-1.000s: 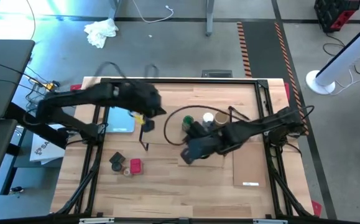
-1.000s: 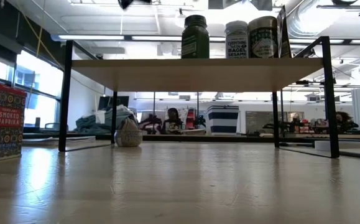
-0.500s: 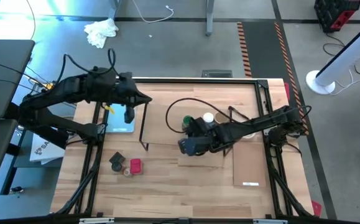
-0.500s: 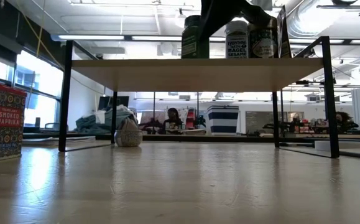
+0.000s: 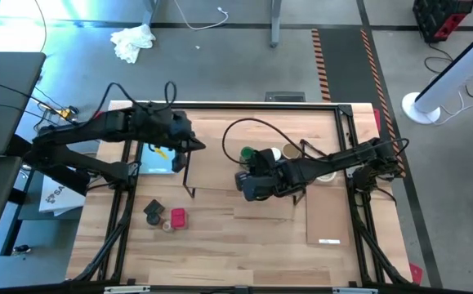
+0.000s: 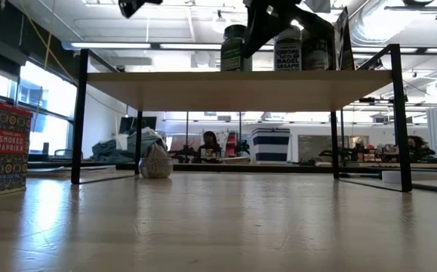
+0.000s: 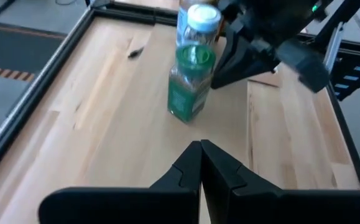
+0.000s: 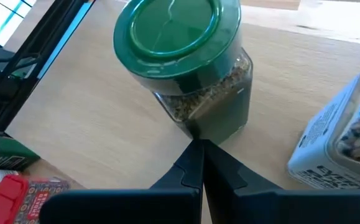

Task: Shelf spices
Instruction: Put the green seasoning bottle on the shelf

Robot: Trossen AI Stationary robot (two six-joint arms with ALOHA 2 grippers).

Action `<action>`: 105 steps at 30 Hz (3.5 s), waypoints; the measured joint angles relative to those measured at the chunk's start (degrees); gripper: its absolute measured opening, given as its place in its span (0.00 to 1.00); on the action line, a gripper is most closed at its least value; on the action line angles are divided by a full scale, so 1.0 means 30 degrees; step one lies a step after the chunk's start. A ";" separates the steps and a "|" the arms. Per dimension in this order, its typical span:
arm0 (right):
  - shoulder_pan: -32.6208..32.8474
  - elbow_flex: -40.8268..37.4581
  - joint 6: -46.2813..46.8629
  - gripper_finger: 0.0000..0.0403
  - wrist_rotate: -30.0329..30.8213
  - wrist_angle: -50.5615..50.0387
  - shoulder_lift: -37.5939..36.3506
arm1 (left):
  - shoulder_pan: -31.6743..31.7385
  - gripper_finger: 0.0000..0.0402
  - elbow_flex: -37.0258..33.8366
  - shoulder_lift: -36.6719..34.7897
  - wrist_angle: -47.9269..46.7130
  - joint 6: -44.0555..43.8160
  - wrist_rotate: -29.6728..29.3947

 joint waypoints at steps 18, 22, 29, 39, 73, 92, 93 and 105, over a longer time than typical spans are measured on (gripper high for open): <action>0.0949 0.8083 -0.9627 0.00 -0.2233 -0.1857 0.0000 | 0.0386 0.00 -0.2321 0.1418 0.2299 0.2490 0.2105; 0.1011 1.1833 -1.0367 0.00 -0.0155 -0.4888 -0.0007 | 0.0357 0.00 -0.2312 0.3348 0.2299 0.3779 0.3025; 0.2164 1.2189 -0.9737 0.00 0.2112 -0.6178 -0.1468 | 0.0654 0.00 -0.2305 0.6278 0.4967 0.3906 0.1645; 0.3669 1.2007 -0.7237 0.00 0.3205 -0.7648 -0.1405 | 0.0548 0.00 -0.2283 0.8295 0.7810 0.2881 0.0625; 0.4029 1.1992 -0.5646 0.00 0.3108 -0.9277 -0.0828 | -0.2572 0.00 -0.2275 0.8549 0.9913 -0.0616 -0.1438; 0.4065 1.1992 -0.5639 0.00 0.3238 -0.9220 -0.0619 | -0.2463 0.00 -0.1806 1.0135 1.3896 -0.2289 -0.1631; 0.4065 1.1992 -0.5639 0.00 0.3344 -0.9216 -0.0619 | -0.2463 0.00 -0.1601 1.0370 1.4046 -0.2286 -0.1751; 0.4168 1.1992 -0.5654 0.00 0.3260 -0.8931 -0.0627 | -0.2469 0.00 -0.0150 0.9657 1.3262 -0.2206 0.3004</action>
